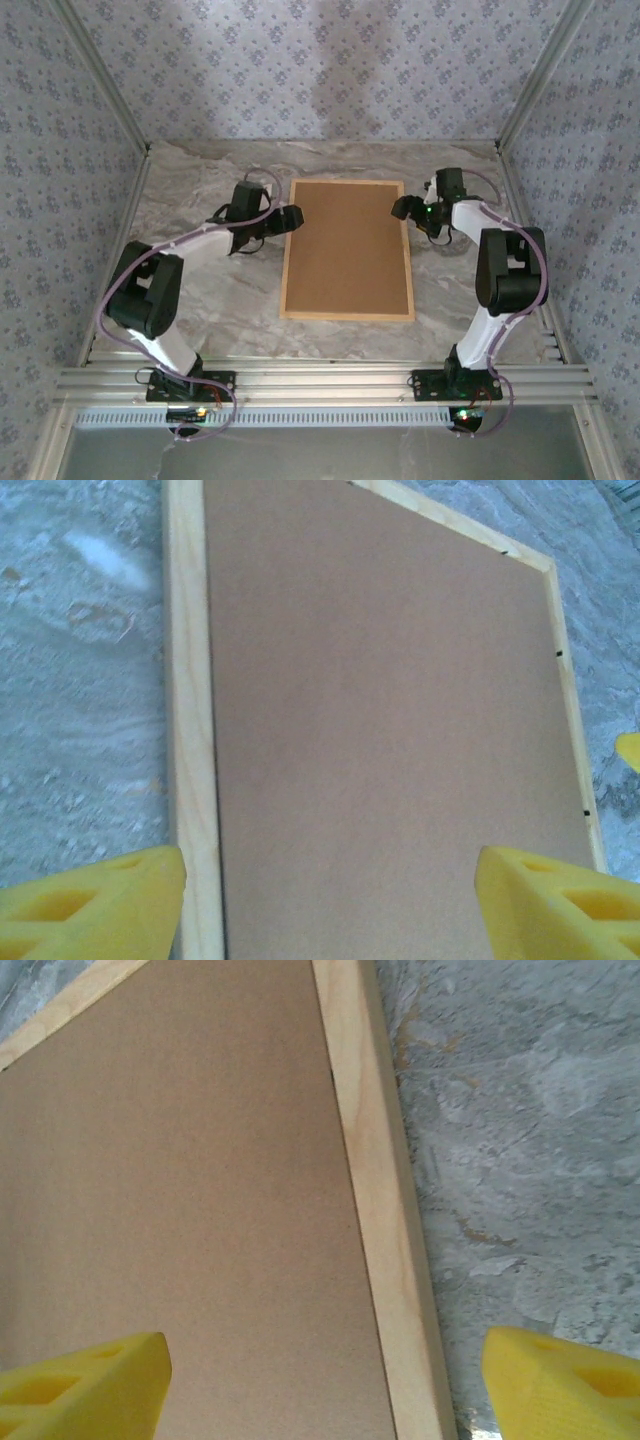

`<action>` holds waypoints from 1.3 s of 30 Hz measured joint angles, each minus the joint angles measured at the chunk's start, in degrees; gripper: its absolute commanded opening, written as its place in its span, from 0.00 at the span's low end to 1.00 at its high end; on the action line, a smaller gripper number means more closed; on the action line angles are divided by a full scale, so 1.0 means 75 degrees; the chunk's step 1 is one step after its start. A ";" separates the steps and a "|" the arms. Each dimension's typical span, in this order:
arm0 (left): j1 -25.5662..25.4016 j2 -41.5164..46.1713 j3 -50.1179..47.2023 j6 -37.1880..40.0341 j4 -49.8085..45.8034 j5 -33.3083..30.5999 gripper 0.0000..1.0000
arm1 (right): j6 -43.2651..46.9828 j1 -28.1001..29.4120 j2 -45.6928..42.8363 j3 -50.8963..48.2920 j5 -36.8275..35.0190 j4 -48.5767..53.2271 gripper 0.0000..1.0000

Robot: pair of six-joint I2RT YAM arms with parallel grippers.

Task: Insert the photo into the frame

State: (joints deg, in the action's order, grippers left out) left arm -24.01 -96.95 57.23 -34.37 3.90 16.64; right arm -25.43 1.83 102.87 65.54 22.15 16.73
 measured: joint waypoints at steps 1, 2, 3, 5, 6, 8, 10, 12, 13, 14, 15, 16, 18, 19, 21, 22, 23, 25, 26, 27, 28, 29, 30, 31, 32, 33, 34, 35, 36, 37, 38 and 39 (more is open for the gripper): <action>0.0000 -0.0111 0.0143 0.0047 -0.0047 0.0009 0.76 | 0.0000 0.0023 0.0041 0.0029 -0.0017 -0.0003 0.83; 0.0000 -0.0256 0.0312 0.0085 -0.0117 0.0009 0.76 | 0.0000 0.0052 0.0099 0.0058 -0.0029 -0.0017 0.83; 0.0000 -0.0391 0.0463 0.0128 -0.0178 0.0006 0.76 | 0.0000 0.0076 0.0157 0.0085 -0.0044 -0.0032 0.83; 0.0000 -0.0656 0.0764 0.0219 -0.0318 0.0003 0.76 | 0.0000 0.0114 0.0294 0.0154 -0.0044 -0.0038 0.83; 0.0000 -0.0813 0.0924 0.0271 -0.0388 0.0000 0.76 | -0.0003 0.0134 0.0385 0.0224 -0.0041 -0.0038 0.83; 0.0000 -0.1096 0.1253 0.0358 -0.0554 0.0000 0.76 | -0.0003 0.0163 0.0536 0.0353 -0.0041 -0.0064 0.83; 0.0000 -0.1408 0.1641 0.0449 -0.0717 -0.0006 0.76 | -0.0003 0.0189 0.0612 0.0434 -0.0041 -0.0085 0.83; 0.0000 -0.1722 0.2025 0.0530 -0.0848 -0.0035 0.76 | -0.0006 0.0198 0.0641 0.0493 -0.0038 -0.0090 0.83; 0.0000 -0.1851 0.2180 0.0577 -0.0906 -0.0055 0.76 | -0.0006 0.0198 0.0647 0.0522 -0.0035 -0.0093 0.83; 0.0000 -0.1982 0.2337 0.0615 -0.0962 -0.0058 0.76 | -0.0006 0.0213 0.0667 0.0562 -0.0035 -0.0099 0.83; 0.0000 -0.2116 0.2515 0.0650 -0.1055 -0.0085 0.76 | -0.0009 0.0213 0.0691 0.0600 -0.0032 -0.0114 0.83; 0.0000 -0.2226 0.2664 0.0679 -0.1134 -0.0111 0.76 | -0.0009 0.0213 0.0708 0.0629 -0.0026 -0.0131 0.83; 0.0000 -0.2465 0.2970 0.0769 -0.1276 -0.0169 0.76 | -0.0009 0.0213 0.0772 0.0685 -0.0012 -0.0160 0.83; 0.0000 -0.2567 0.3110 0.0807 -0.1361 -0.0201 0.76 | -0.0012 0.0213 0.0801 0.0702 -0.0009 -0.0169 0.83; 0.0000 -0.2748 0.3354 0.0903 -0.1515 -0.0271 0.76 | -0.0020 0.0221 0.0886 0.0726 0.0000 -0.0181 0.83; 0.0000 -0.2824 0.3453 0.0930 -0.1588 -0.0315 0.76 | -0.0029 0.0221 0.0927 0.0737 0.0017 -0.0187 0.83; 0.0000 -0.2911 0.3587 0.0976 -0.1684 -0.0344 0.76 | -0.0032 0.0227 0.0976 0.0749 0.0020 -0.0189 0.83; 0.0000 -0.3069 0.3791 0.1046 -0.1789 -0.0399 0.76 | -0.0035 0.0233 0.1064 0.0764 0.0023 -0.0210 0.83; 0.0000 -0.3133 0.3870 0.1078 -0.1845 -0.0428 0.76 | -0.0035 0.0242 0.1105 0.0769 0.0023 -0.0210 0.83; 0.0000 -0.3171 0.3917 0.1110 -0.1903 -0.0455 0.76 | -0.0035 0.0251 0.1137 0.0784 0.0026 -0.0207 0.83; 0.0000 -0.3200 0.3955 0.1125 -0.1961 -0.0484 0.76 | -0.0035 0.0256 0.1160 0.0793 0.0032 -0.0213 0.83; 0.0000 -0.3232 0.3987 0.1137 -0.1993 -0.0501 0.76 | -0.0035 0.0262 0.1172 0.0801 0.0035 -0.0213 0.83; 0.0000 -0.3270 0.4036 0.1157 -0.2049 -0.0522 0.75 | -0.0035 0.0268 0.1172 0.0810 0.0035 -0.0210 0.83; 0.0000 -0.3305 0.4071 0.1183 -0.2098 -0.0522 0.75 | -0.0035 0.0271 0.1172 0.0816 0.0038 -0.0210 0.83; 0.0000 -0.3346 0.4115 0.1189 -0.2130 -0.0536 0.75 | -0.0038 0.0271 0.1174 0.0825 0.0038 -0.0207 0.83; 0.0000 -0.3386 0.4141 0.1192 -0.2133 -0.0539 0.75 | -0.0038 0.0271 0.1186 0.0836 0.0044 -0.0207 0.83; 0.0000 -0.3418 0.4153 0.1209 -0.2142 -0.0542 0.75 | -0.0055 0.0271 0.1195 0.0848 0.0047 -0.0210 0.83; 0.0000 -0.3433 0.4162 0.1215 -0.2145 -0.0545 0.75 | -0.0064 0.0271 0.1207 0.0854 0.0047 -0.0207 0.83; 0.0000 -0.3433 0.4170 0.1239 -0.2151 -0.0539 0.75 | -0.0073 0.0271 0.1215 0.0854 0.0050 -0.0210 0.83; 0.0000 -0.3433 0.4173 0.1241 -0.2154 -0.0539 0.75 | -0.0087 0.0271 0.1227 0.0857 0.0050 -0.0213 0.83; 0.0000 -0.3433 0.4179 0.1244 -0.2157 -0.0542 0.74 | -0.0090 0.0271 0.1241 0.0857 0.0050 -0.0216 0.83; 0.0000 -0.3436 0.4179 0.1244 -0.2157 -0.0536 0.74 | -0.0093 0.0271 0.1250 0.0871 0.0052 -0.0216 0.83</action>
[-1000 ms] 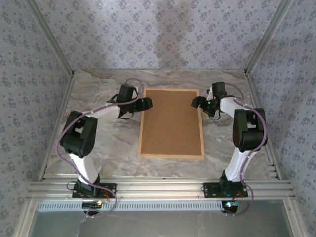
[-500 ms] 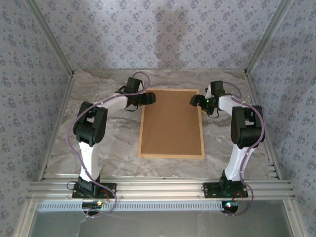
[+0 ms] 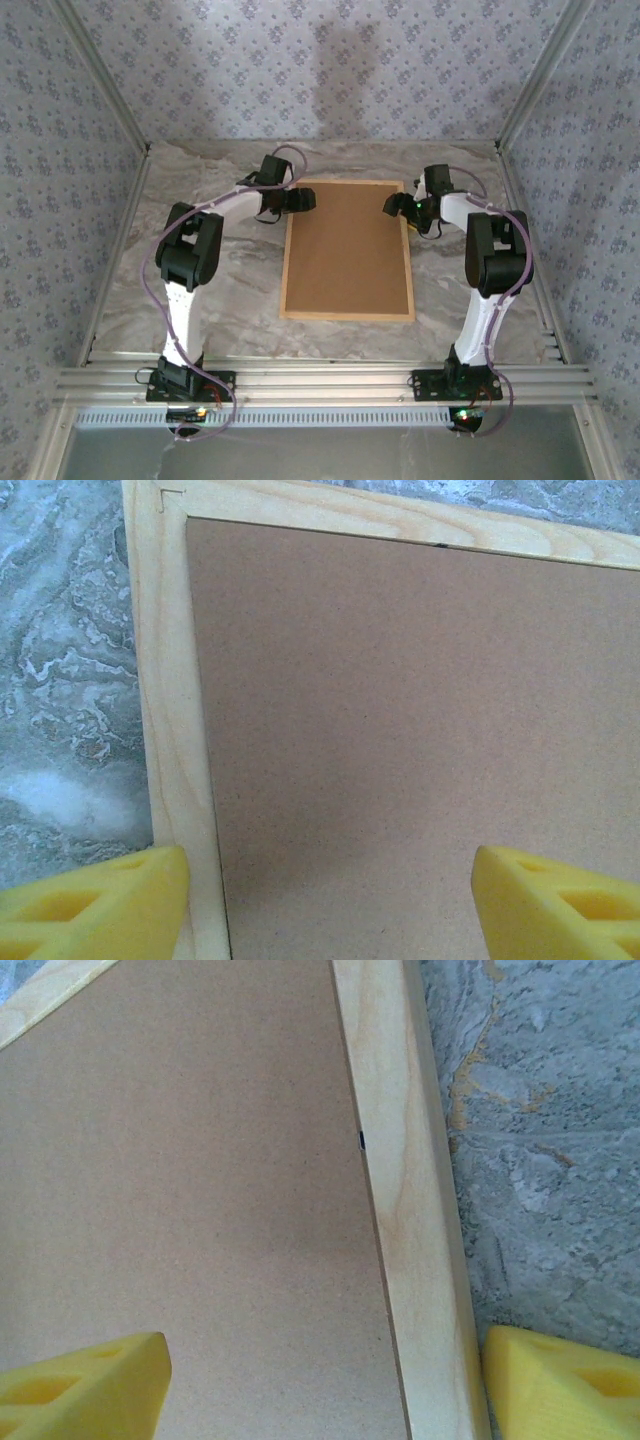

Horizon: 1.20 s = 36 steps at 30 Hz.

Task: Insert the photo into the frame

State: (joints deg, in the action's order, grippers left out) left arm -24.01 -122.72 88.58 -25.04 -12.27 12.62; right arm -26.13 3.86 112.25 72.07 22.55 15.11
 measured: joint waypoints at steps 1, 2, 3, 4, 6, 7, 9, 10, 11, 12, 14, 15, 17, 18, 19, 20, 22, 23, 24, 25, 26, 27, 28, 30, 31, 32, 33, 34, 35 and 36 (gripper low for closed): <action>0.0000 0.0000 0.0000 0.0003 0.0000 0.0003 0.74 | 0.0000 0.0000 0.0009 0.0017 0.0012 0.0006 0.83; 0.0000 0.0000 0.0000 0.0006 0.0000 0.0003 0.73 | -0.0006 0.0000 0.0023 0.0026 0.0020 0.0009 0.83; 0.0000 0.0000 0.0000 0.0015 0.0000 0.0006 0.73 | -0.0026 0.0000 0.0035 0.0032 0.0023 0.0006 0.83; -0.0003 -0.0003 0.0000 0.0023 0.0000 0.0026 0.73 | -0.0038 -0.0003 0.0041 0.0035 0.0026 0.0006 0.83; -0.0006 -0.0009 0.0000 0.0023 0.0000 0.0029 0.72 | -0.0070 -0.0003 0.0044 0.0041 0.0038 0.0006 0.83; -0.0009 -0.0012 0.0000 0.0023 0.0003 0.0032 0.72 | -0.0085 -0.0003 0.0044 0.0041 0.0047 0.0003 0.83; -0.0015 -0.0012 0.0003 0.0026 0.0003 0.0067 0.72 | -0.0117 -0.0003 0.0050 0.0044 0.0050 0.0000 0.83; -0.0017 -0.0015 0.0009 0.0026 0.0003 0.0096 0.72 | -0.0140 -0.0003 0.0050 0.0047 0.0052 -0.0003 0.83; -0.0020 -0.0023 0.0017 0.0026 0.0000 0.0140 0.72 | -0.0149 -0.0003 0.0050 0.0047 0.0052 -0.0003 0.83; -0.0029 -0.0044 0.0044 0.0026 0.0003 0.0184 0.72 | -0.0175 -0.0003 0.0052 0.0047 0.0055 -0.0009 0.83; -0.0044 -0.0058 0.0073 0.0026 0.0003 0.0233 0.71 | -0.0201 -0.0003 0.0055 0.0050 0.0061 -0.0017 0.82; -0.0052 -0.0061 0.0079 0.0026 0.0000 0.0289 0.71 | -0.0204 -0.0003 0.0058 0.0050 0.0079 -0.0029 0.82; -0.0082 -0.0070 0.0085 0.0026 0.0000 0.0391 0.71 | -0.0207 -0.0003 0.0073 0.0055 0.0108 -0.0052 0.82; -0.0102 -0.0079 0.0085 0.0026 0.0000 0.0431 0.71 | -0.0207 -0.0003 0.0079 0.0055 0.0111 -0.0055 0.82; -0.0108 -0.0085 0.0085 0.0026 0.0000 0.0460 0.71 | -0.0207 -0.0003 0.0079 0.0055 0.0111 -0.0058 0.82; -0.0117 -0.0099 0.0087 0.0029 0.0000 0.0484 0.71 | -0.0210 -0.0003 0.0079 0.0055 0.0111 -0.0058 0.82; -0.0119 -0.0111 0.0102 0.0050 -0.0003 0.0504 0.71 | -0.0233 -0.0003 0.0085 0.0064 0.0114 -0.0058 0.82; -0.0119 -0.0111 0.0117 0.0052 -0.0003 0.0522 0.71 | -0.0233 -0.0003 0.0087 0.0064 0.0114 -0.0055 0.82; -0.0119 -0.0111 0.0117 0.0055 -0.0006 0.0548 0.71 | -0.0236 -0.0003 0.0093 0.0067 0.0114 -0.0058 0.82; -0.0119 -0.0111 0.0117 0.0052 -0.0006 0.0548 0.71 | -0.0236 -0.0003 0.0093 0.0067 0.0114 -0.0055 0.82; -0.0114 -0.0111 0.0117 0.0055 -0.0006 0.0548 0.71 | -0.0239 -0.0003 0.0093 0.0070 0.0114 -0.0055 0.82; -0.0114 -0.0111 0.0117 0.0055 -0.0009 0.0545 0.71 | -0.0245 -0.0003 0.0093 0.0070 0.0114 -0.0055 0.82; -0.0114 -0.0111 0.0117 0.0058 -0.0009 0.0542 0.71 | -0.0254 -0.0003 0.0093 0.0070 0.0111 -0.0055 0.82; -0.0114 -0.0111 0.0119 0.0067 -0.0015 0.0539 0.71 | -0.0254 -0.0003 0.0093 0.0070 0.0114 -0.0052 0.82; -0.0114 -0.0108 0.0119 0.0079 -0.0026 0.0530 0.71 | -0.0254 -0.0003 0.0093 0.0070 0.0111 -0.0050 0.82; -0.0114 -0.0096 0.0117 0.0082 -0.0032 0.0501 0.72 | -0.0254 -0.0003 0.0090 0.0070 0.0111 -0.0050 0.82; -0.0114 -0.0079 0.0114 0.0082 -0.0038 0.0478 0.73 | -0.0248 -0.0003 0.0090 0.0070 0.0108 -0.0047 0.82; -0.0114 -0.0032 0.0090 0.0085 -0.0029 0.0428 0.73 | -0.0233 -0.0012 0.0085 0.0070 0.0105 -0.0044 0.82; -0.0114 0.0055 0.0012 0.0085 0.0006 0.0385 0.74 | -0.0221 -0.0017 0.0073 0.0067 0.0108 -0.0035 0.82; -0.0114 0.0166 -0.0087 0.0085 0.0009 0.0361 0.74 | -0.0198 -0.0017 0.0061 0.0067 0.0108 -0.0023 0.82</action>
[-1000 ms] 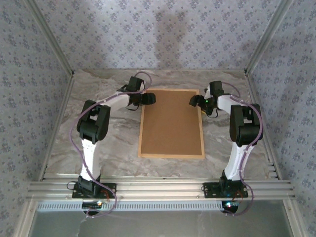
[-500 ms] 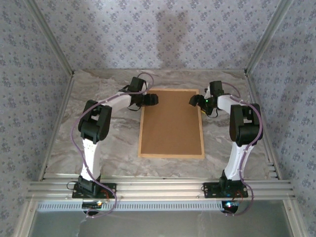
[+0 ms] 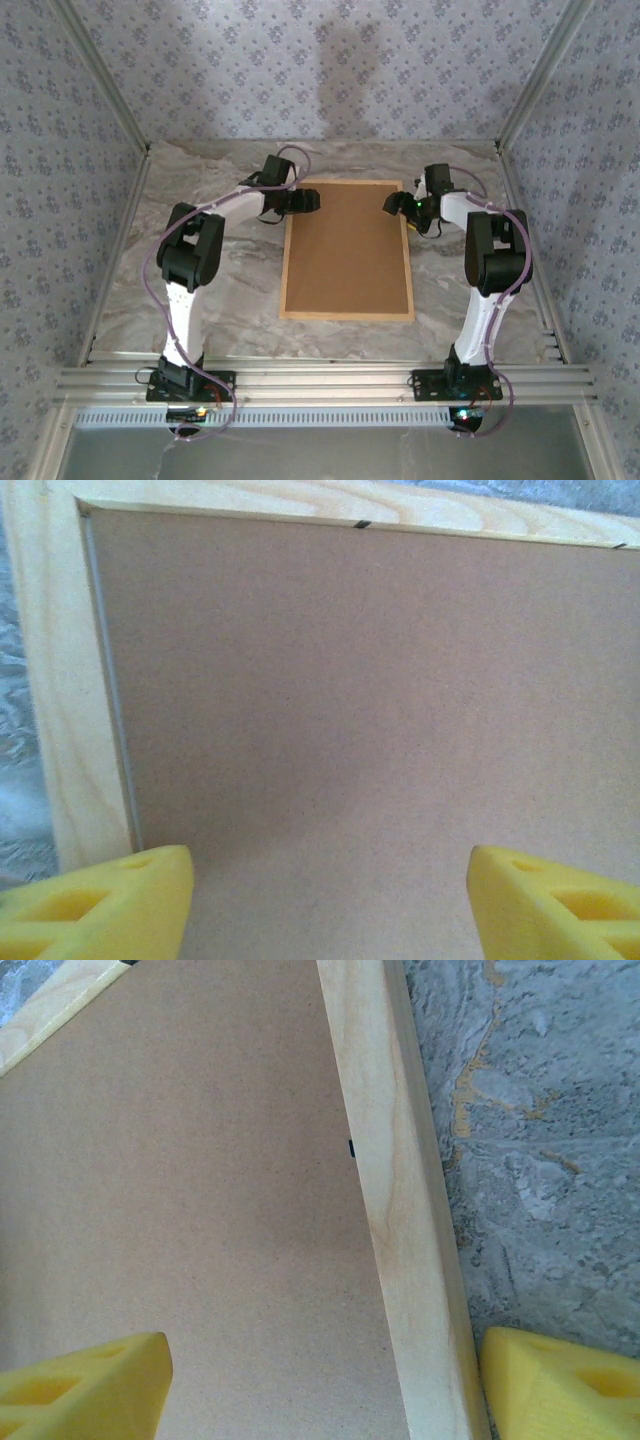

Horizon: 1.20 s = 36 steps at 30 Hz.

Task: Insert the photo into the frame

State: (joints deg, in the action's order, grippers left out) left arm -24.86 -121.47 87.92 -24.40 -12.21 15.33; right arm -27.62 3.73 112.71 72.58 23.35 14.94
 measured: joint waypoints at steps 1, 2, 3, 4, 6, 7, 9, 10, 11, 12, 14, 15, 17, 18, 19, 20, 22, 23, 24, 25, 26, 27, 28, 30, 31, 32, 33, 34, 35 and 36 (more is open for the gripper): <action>0.0000 0.0175 -0.0157 -0.0003 0.0035 -0.0067 0.75 | 0.0015 0.0000 -0.0017 -0.0006 -0.0003 0.0009 0.82; 0.0000 0.0370 -0.0329 -0.0003 0.0067 -0.0119 0.75 | 0.0032 -0.0012 -0.0050 -0.0026 -0.0003 0.0006 0.82; 0.0000 0.0551 -0.0493 -0.0003 0.0093 -0.0169 0.76 | 0.0058 -0.0015 -0.0085 -0.0061 -0.0003 0.0006 0.82; 0.0000 0.0766 -0.0673 -0.0006 0.0137 -0.0227 0.76 | 0.0079 -0.0029 -0.0154 -0.0114 -0.0003 0.0015 0.82; 0.0000 0.1183 -0.1046 -0.0009 0.0259 -0.0358 0.76 | 0.0149 -0.0035 -0.0364 -0.0262 -0.0038 0.0055 0.82; 0.0000 0.1396 -0.1233 -0.0012 0.0309 -0.0408 0.76 | 0.0198 -0.0035 -0.0501 -0.0335 -0.0085 0.0093 0.82; 0.0029 0.1786 -0.1652 -0.0047 0.0466 -0.0510 0.76 | 0.0294 -0.0026 -0.0825 -0.0516 -0.0219 0.0181 0.82; 0.0052 0.1970 -0.1877 -0.0079 0.0548 -0.0542 0.76 | 0.0358 -0.0003 -0.1029 -0.0650 -0.0300 0.0230 0.82; 0.0090 0.2133 -0.2107 -0.0102 0.0647 -0.0562 0.76 | 0.0428 0.0032 -0.1253 -0.0796 -0.0431 0.0312 0.82; 0.0137 0.2232 -0.2273 -0.0128 0.0702 -0.0562 0.76 | 0.0493 0.0079 -0.1440 -0.0930 -0.0548 0.0376 0.83; 0.0274 0.2331 -0.2532 -0.0143 0.0743 -0.0571 0.74 | 0.0650 0.0300 -0.1935 -0.1317 -0.0930 0.0571 0.83; 0.0321 0.2331 -0.2576 -0.0128 0.0734 -0.0574 0.72 | 0.0705 0.0458 -0.2168 -0.1515 -0.1128 0.0679 0.83; 0.0437 0.2299 -0.2600 -0.0052 0.0650 -0.0612 0.69 | 0.0816 0.0831 -0.2669 -0.1920 -0.1515 0.0930 0.83; 0.0472 0.2279 -0.2588 -0.0012 0.0635 -0.0615 0.67 | 0.0845 0.0985 -0.2859 -0.2066 -0.1664 0.1046 0.83; 0.0516 0.2215 -0.2556 0.0029 0.0621 -0.0615 0.65 | 0.0871 0.1189 -0.3086 -0.2224 -0.1853 0.1195 0.83; 0.0539 0.2122 -0.2489 0.0073 0.0592 -0.0595 0.63 | 0.0895 0.1355 -0.3255 -0.2328 -0.2014 0.1346 0.83; 0.0577 0.1798 -0.2241 0.0152 0.0513 -0.0562 0.60 | 0.0909 0.1600 -0.3491 -0.2448 -0.2285 0.1606 0.83; 0.0597 0.1585 -0.2066 0.0195 0.0446 -0.0548 0.59 | 0.0924 0.1693 -0.3561 -0.2471 -0.2401 0.1705 0.83; 0.0603 0.1411 -0.1918 0.0254 0.0408 -0.0533 0.57 | 0.0927 0.1775 -0.3611 -0.2492 -0.2477 0.1769 0.83; 0.0612 0.1218 -0.1740 0.0306 0.0364 -0.0513 0.55 | 0.0930 0.1874 -0.3643 -0.2518 -0.2559 0.1821 0.83; 0.0615 0.1000 -0.1513 0.0338 0.0265 -0.0475 0.54 | 0.0930 0.1950 -0.3646 -0.2538 -0.2617 0.1856 0.83; 0.0618 0.0845 -0.1341 0.0388 0.0216 -0.0446 0.52 | 0.0933 0.2022 -0.3643 -0.2556 -0.2664 0.1900 0.83; 0.0615 0.0659 -0.1137 0.0420 0.0172 -0.0417 0.51 | 0.0935 0.2098 -0.3643 -0.2573 -0.2696 0.1935 0.83; 0.0615 0.0393 -0.0790 0.0478 0.0044 -0.0364 0.47 | 0.0953 0.2241 -0.3643 -0.2573 -0.2757 0.2040 0.83; 0.0615 0.0277 -0.0638 0.0504 0.0015 -0.0347 0.46 | 0.0956 0.2308 -0.3643 -0.2573 -0.2780 0.2084 0.83; 0.0615 0.0166 -0.0490 0.0530 -0.0023 -0.0332 0.44 | 0.0970 0.2369 -0.3643 -0.2573 -0.2809 0.2136 0.83; 0.0615 0.0079 -0.0367 0.0539 -0.0055 -0.0332 0.43 | 0.0994 0.2416 -0.3643 -0.2573 -0.2818 0.2183 0.83; 0.0615 0.0012 -0.0259 0.0548 -0.0099 -0.0329 0.42 | 0.1011 0.2454 -0.3643 -0.2573 -0.2836 0.2224 0.83; 0.0618 -0.0067 -0.0160 0.0565 -0.0146 -0.0321 0.40 | 0.1017 0.2477 -0.3643 -0.2573 -0.2838 0.2253 0.83; 0.0618 -0.0122 -0.0082 0.0574 -0.0169 -0.0300 0.39 | 0.1020 0.2489 -0.3643 -0.2573 -0.2844 0.2270 0.83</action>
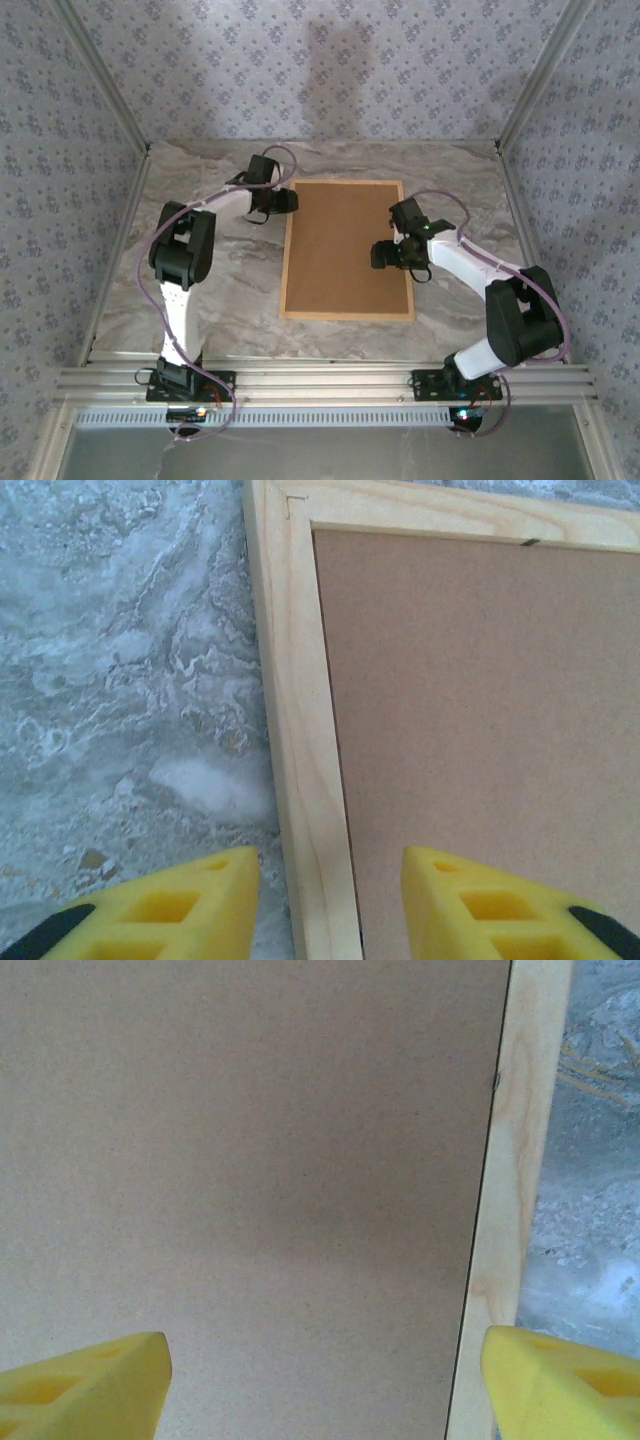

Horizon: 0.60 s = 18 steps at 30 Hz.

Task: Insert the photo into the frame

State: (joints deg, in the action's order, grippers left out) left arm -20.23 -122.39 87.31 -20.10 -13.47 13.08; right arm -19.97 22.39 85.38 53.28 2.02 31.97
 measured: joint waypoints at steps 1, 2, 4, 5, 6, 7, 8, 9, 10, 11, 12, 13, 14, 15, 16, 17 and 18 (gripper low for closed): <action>0.0000 -0.0070 0.0090 0.0012 -0.0020 0.0006 0.38 | 0.0015 0.0006 0.0000 0.0000 -0.0015 0.0006 0.83; 0.0000 -0.0149 0.0175 0.0015 -0.0041 0.0023 0.36 | 0.0017 0.0006 0.0000 0.0000 -0.0020 0.0015 0.83; 0.0003 -0.0280 0.0306 0.0015 -0.0076 0.0058 0.35 | 0.0017 0.0006 0.0000 0.0000 -0.0023 0.0026 0.83; 0.0020 -0.0335 0.0361 0.0015 -0.0102 0.0082 0.34 | 0.0017 0.0006 0.0000 0.0000 -0.0023 0.0029 0.83; 0.0032 -0.0364 0.0393 0.0017 -0.0143 0.0105 0.33 | 0.0017 0.0009 0.0000 0.0000 -0.0023 0.0029 0.83; 0.0044 -0.0396 0.0417 0.0017 -0.0189 0.0117 0.32 | 0.0017 0.0015 0.0000 0.0000 -0.0023 0.0029 0.83; 0.0052 -0.0417 0.0428 0.0015 -0.0216 0.0137 0.31 | 0.0017 0.0020 0.0000 0.0000 -0.0023 0.0032 0.83; 0.0073 -0.0434 0.0440 0.0015 -0.0239 0.0149 0.31 | 0.0017 0.0023 0.0006 0.0000 -0.0023 0.0032 0.83; 0.0085 -0.0458 0.0458 0.0012 -0.0251 0.0163 0.30 | 0.0020 0.0029 0.0015 0.0000 -0.0023 0.0032 0.83; 0.0099 -0.0475 0.0478 0.0009 -0.0262 0.0187 0.29 | 0.0020 0.0035 0.0026 0.0000 -0.0023 0.0032 0.83; 0.0102 -0.0490 0.0495 0.0009 -0.0271 0.0224 0.29 | 0.0020 0.0035 0.0035 0.0000 -0.0023 0.0035 0.83; 0.0105 -0.0498 0.0513 0.0009 -0.0271 0.0256 0.28 | 0.0020 0.0038 0.0044 0.0000 -0.0023 0.0035 0.83; 0.0108 -0.0513 0.0533 0.0003 -0.0274 0.0274 0.28 | 0.0020 0.0041 0.0044 0.0000 -0.0023 0.0035 0.83; 0.0114 -0.0525 0.0551 -0.0009 -0.0289 0.0286 0.28 | 0.0020 0.0044 0.0044 0.0000 -0.0023 0.0038 0.83; 0.0114 -0.0542 0.0577 -0.0009 -0.0312 0.0289 0.27 | 0.0023 0.0055 0.0044 0.0000 -0.0023 0.0038 0.83; 0.0114 -0.0571 0.0629 -0.0012 -0.0350 0.0300 0.27 | 0.0047 0.0073 0.0044 0.0000 -0.0023 0.0067 0.83; 0.0114 -0.0600 0.0670 -0.0009 -0.0382 0.0309 0.27 | 0.0058 0.0090 0.0044 0.0000 -0.0023 0.0111 0.83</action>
State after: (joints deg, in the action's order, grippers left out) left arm -19.38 -126.89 92.33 -20.16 -16.34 15.40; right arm -19.53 23.07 85.71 53.28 1.85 32.80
